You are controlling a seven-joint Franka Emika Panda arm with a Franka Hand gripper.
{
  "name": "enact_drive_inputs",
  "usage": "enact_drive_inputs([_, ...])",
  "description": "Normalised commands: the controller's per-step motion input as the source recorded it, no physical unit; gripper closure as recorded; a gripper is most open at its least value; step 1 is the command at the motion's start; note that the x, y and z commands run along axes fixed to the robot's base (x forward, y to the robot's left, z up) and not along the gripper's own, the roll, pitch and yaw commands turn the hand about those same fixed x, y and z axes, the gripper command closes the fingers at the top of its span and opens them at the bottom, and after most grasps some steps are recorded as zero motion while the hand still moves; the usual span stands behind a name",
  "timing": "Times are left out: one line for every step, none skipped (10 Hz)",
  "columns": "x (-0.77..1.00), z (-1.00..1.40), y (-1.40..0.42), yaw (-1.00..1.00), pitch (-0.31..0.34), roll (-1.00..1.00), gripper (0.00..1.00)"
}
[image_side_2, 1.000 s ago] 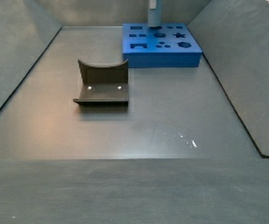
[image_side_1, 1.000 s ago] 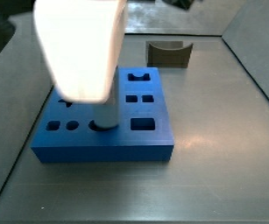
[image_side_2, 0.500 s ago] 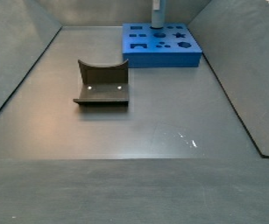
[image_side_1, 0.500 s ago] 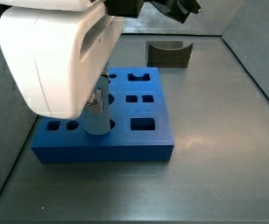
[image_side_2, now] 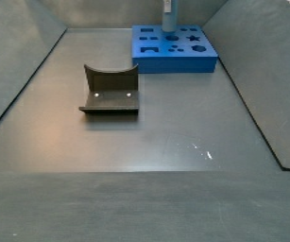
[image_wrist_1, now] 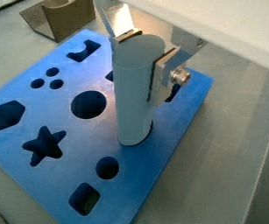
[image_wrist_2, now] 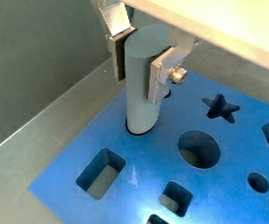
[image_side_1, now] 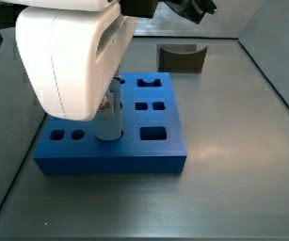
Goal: Insert the oval object.
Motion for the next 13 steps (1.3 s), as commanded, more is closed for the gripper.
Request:
enact_drive_inputs([0.09,-0.63,0.00,0.00,-0.074,0.00,1.00])
enact_drive_inputs([0.01,-0.60,0.00,0.10,-0.066,0.12,1.00])
enact_drive_inputs([-0.02,-0.41,0.00,0.26,-0.079,0.19,1.00])
enact_drive_inputs([-0.07,-0.38,0.00,0.30,-0.083,0.22,1.00])
enact_drive_inputs([0.00,-0.51,0.00,0.16,-0.066,0.12,1.00])
enact_drive_inputs([0.01,-0.59,0.00,0.07,-0.073,0.07,1.00])
enact_drive_inputs([0.01,-0.57,0.00,0.01,-0.090,0.02,1.00])
enact_drive_inputs([0.10,-0.44,0.00,0.00,-0.007,0.00,1.00])
enact_drive_inputs([0.00,-0.35,0.01,0.00,-0.021,-0.03,1.00])
enact_drive_inputs([0.00,-0.28,0.00,0.00,-0.030,-0.10,1.00])
enact_drive_inputs([0.00,-0.12,0.00,0.00,-0.090,-0.10,1.00])
enact_drive_inputs([-0.01,0.00,0.00,0.00,-0.069,-0.03,1.00])
enact_drive_inputs([0.00,0.00,0.00,0.00,0.000,0.00,1.00])
